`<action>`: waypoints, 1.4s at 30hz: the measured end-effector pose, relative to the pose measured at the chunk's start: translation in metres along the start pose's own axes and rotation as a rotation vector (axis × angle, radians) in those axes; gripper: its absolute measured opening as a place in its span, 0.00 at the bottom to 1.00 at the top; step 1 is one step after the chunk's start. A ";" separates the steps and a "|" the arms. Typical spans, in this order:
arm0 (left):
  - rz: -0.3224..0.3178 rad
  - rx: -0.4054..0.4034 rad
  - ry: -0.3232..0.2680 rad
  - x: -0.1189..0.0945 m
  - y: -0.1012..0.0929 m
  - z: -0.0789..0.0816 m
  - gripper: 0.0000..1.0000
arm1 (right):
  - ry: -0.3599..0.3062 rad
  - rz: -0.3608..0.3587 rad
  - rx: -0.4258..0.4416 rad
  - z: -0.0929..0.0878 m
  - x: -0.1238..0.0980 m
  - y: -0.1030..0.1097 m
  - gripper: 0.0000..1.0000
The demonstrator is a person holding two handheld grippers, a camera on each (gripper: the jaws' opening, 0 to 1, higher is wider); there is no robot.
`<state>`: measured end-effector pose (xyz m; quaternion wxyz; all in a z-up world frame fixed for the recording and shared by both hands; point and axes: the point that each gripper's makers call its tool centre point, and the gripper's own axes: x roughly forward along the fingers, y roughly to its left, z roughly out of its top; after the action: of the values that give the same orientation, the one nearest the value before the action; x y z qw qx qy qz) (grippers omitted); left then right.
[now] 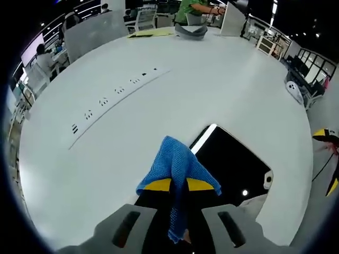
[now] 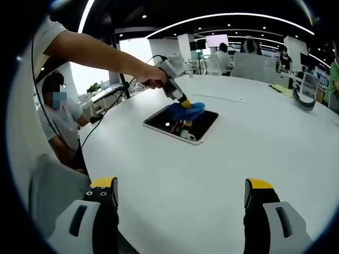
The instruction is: Wipe the mirror surface with the cleaning cloth until all visible marks leave the cleaned area.
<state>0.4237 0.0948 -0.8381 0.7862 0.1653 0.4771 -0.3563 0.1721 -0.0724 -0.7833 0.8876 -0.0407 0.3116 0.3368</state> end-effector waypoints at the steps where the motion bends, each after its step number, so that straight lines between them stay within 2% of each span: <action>1: 0.001 0.000 0.001 0.000 0.000 0.000 0.07 | -0.001 0.001 0.000 0.000 0.000 0.000 1.00; 42: -0.008 0.021 0.001 -0.003 -0.012 -0.008 0.07 | -0.003 0.007 -0.007 -0.002 -0.005 0.003 1.00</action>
<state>0.4095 0.0922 -0.8384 0.7827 0.1719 0.4745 -0.3641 0.1659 -0.0736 -0.7815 0.8867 -0.0423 0.3093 0.3411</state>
